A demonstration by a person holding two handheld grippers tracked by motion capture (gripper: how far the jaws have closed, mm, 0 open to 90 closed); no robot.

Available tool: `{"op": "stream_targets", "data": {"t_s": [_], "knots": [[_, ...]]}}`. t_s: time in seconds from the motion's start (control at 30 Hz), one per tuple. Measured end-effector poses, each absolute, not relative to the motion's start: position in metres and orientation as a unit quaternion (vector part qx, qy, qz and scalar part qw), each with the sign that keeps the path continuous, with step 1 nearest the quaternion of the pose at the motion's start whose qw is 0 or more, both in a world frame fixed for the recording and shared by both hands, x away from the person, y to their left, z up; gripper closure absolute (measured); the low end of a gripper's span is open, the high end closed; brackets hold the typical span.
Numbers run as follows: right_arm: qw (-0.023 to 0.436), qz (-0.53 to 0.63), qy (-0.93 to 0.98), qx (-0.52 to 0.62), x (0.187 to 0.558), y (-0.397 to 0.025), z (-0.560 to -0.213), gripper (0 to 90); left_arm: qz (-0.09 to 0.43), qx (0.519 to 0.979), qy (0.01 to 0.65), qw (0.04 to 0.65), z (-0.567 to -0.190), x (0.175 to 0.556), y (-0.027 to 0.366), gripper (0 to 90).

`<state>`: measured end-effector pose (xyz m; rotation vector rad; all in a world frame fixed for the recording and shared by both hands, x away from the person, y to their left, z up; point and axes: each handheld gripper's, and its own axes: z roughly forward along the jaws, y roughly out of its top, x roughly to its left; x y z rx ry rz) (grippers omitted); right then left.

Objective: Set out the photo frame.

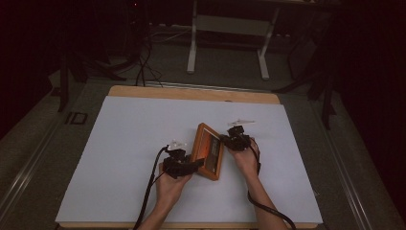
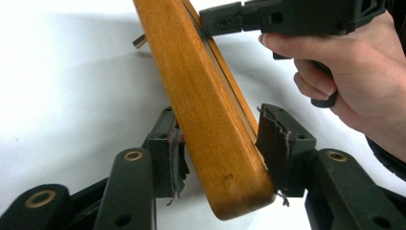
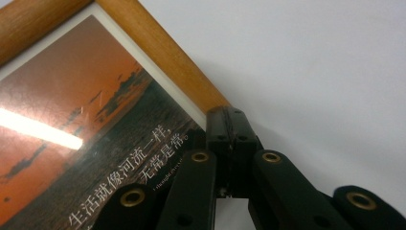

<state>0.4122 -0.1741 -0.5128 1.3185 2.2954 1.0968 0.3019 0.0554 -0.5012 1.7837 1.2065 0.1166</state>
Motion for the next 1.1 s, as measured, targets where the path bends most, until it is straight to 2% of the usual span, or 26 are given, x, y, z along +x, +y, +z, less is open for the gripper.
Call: {"op": "stream_targets", "data": {"t_s": [0.33,0.6,0.83,1.1], "knots": [[0.144,0.392,0.786,0.456,0.399,-0.200,-0.500,89.9,0.065,0.733,0.477,0.481,-0.494,0.298,0.042,61.0],[0.155,0.403,0.785,0.445,0.386,-0.214,-0.487,86.4,0.081,0.743,0.456,0.482,-0.488,0.295,0.032,64.1],[0.167,0.425,0.785,0.419,0.366,-0.230,-0.466,77.5,0.092,0.758,0.421,0.490,-0.485,0.288,0.025,66.3],[0.175,0.426,0.797,0.390,0.346,-0.242,-0.447,72.2,0.093,0.768,0.400,0.491,-0.482,0.286,0.019,67.6]]}}
